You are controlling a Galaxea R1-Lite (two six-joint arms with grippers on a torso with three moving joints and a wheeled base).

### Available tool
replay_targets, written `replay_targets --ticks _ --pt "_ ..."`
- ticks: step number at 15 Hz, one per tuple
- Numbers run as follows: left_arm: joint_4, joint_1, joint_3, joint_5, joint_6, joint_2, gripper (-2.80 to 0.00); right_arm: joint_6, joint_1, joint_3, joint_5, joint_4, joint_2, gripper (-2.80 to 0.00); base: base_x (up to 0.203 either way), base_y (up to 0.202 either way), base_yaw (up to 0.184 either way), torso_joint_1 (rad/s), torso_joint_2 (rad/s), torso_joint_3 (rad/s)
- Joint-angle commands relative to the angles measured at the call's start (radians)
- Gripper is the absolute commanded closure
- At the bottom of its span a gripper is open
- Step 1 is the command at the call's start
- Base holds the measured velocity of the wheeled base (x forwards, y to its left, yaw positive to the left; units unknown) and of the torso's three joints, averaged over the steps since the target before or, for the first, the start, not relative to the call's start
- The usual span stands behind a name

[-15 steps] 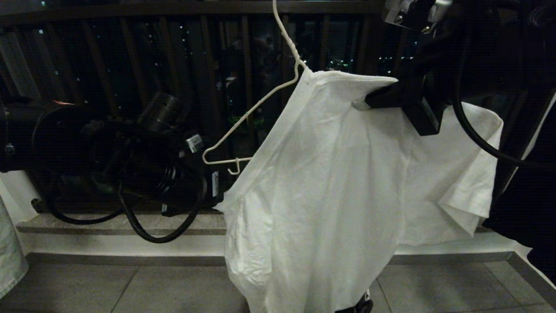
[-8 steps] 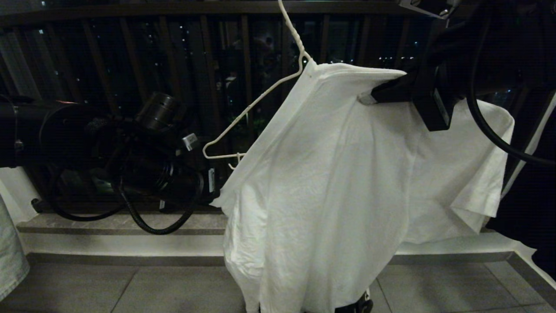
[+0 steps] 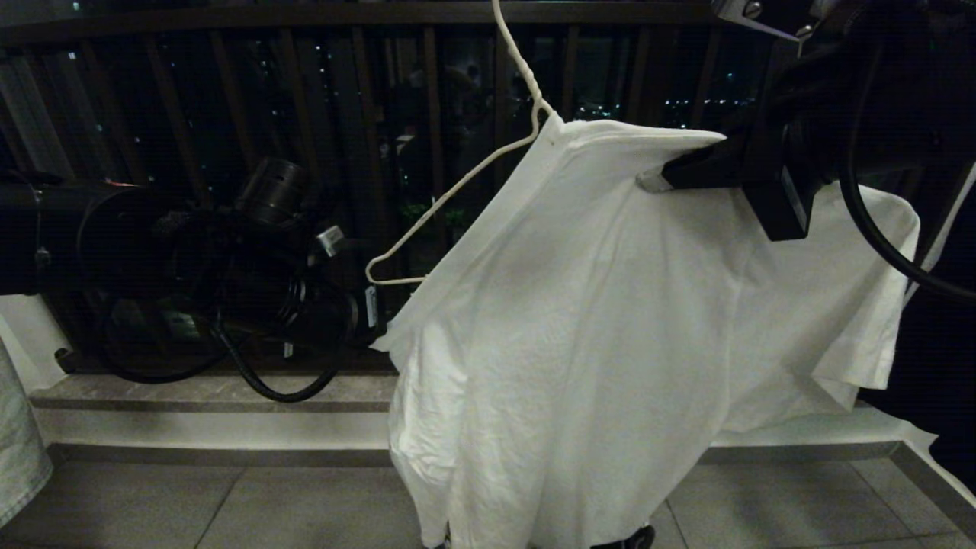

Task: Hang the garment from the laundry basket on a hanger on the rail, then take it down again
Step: Hang the clothes on the clothes rack

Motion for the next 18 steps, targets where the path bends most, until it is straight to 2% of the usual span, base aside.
replay_targets --ticks 1,4,7,10,12,18 --pt "-0.001 0.020 -0.001 0.001 -0.002 -0.009 0.00 -0.005 0.000 0.011 0.000 0.004 -0.010 0.00 0.000 0.000 0.000 0.000 0.00 0.000" --pt "-0.053 0.038 0.008 0.055 -0.001 0.001 0.00 -0.005 0.000 0.035 0.000 0.004 -0.023 0.00 0.000 0.000 0.000 0.000 0.00 0.000" --pt "-0.084 0.045 0.016 0.067 -0.001 -0.009 0.00 -0.006 0.002 0.059 0.000 0.003 -0.026 0.00 0.000 0.000 0.000 0.000 0.00 0.000" --pt "-0.123 0.047 0.025 0.124 -0.001 -0.007 0.00 -0.007 0.006 0.073 0.000 0.001 -0.027 0.00 0.000 0.000 0.000 0.000 0.00 0.000" --pt "-0.196 0.049 0.053 0.144 -0.002 -0.021 0.00 -0.007 0.010 0.086 0.000 0.001 -0.026 0.00 0.000 0.000 0.000 0.000 0.00 0.000" --pt "-0.372 0.044 0.148 0.142 -0.002 -0.106 0.00 -0.003 0.045 0.115 0.002 -0.003 0.005 0.00 0.000 0.000 0.000 0.000 0.00 0.000"
